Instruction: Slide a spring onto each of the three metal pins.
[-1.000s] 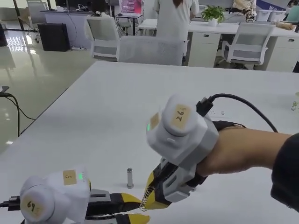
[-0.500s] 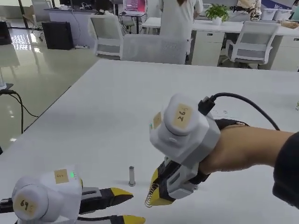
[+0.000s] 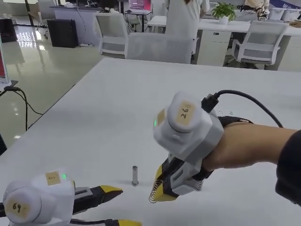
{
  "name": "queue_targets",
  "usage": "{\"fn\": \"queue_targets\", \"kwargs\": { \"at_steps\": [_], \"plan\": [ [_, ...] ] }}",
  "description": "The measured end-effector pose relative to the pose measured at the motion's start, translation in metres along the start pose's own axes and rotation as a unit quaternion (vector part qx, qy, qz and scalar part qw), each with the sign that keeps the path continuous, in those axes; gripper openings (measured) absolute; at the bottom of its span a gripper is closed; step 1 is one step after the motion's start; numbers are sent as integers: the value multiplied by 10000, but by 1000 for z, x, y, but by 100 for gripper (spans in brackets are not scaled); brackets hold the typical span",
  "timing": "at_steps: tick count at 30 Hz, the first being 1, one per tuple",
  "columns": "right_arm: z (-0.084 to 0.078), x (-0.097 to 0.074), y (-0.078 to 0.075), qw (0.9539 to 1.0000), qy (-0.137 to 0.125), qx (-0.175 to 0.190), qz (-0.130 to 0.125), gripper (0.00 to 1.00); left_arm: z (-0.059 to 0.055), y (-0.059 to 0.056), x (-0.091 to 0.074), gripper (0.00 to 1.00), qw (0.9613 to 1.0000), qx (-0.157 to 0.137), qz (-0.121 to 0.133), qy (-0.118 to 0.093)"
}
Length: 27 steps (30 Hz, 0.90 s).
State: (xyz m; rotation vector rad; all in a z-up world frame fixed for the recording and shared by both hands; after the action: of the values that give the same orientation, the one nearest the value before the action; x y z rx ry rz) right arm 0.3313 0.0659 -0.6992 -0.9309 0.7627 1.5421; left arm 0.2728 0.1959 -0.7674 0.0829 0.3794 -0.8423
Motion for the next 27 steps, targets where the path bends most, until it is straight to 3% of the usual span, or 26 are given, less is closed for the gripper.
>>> {"fn": "queue_targets", "kwargs": {
  "at_steps": [11,27],
  "plan": [
    [2,-1,-16,9998,94,-55,-149,8,-11,-2,-4,50,9997,-164,181,8],
    [23,2,-52,9991,240,-184,-296,8,-13,-5,-11,51,9995,-153,258,-25]
  ]
}}
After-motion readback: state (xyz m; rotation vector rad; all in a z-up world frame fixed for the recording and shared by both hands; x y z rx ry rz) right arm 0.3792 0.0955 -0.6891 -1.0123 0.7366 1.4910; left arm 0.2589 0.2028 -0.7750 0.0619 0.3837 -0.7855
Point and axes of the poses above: the centre of the closed fingertips' face, and the gripper's own axes: x roughly forward along the fingers, y roughly to its left, z roughly out of its top, the point moved 8 cm from there along -x, roughly backward along the fingers, and after that the axes turned 1 degree about x, right-handed, at the moved point
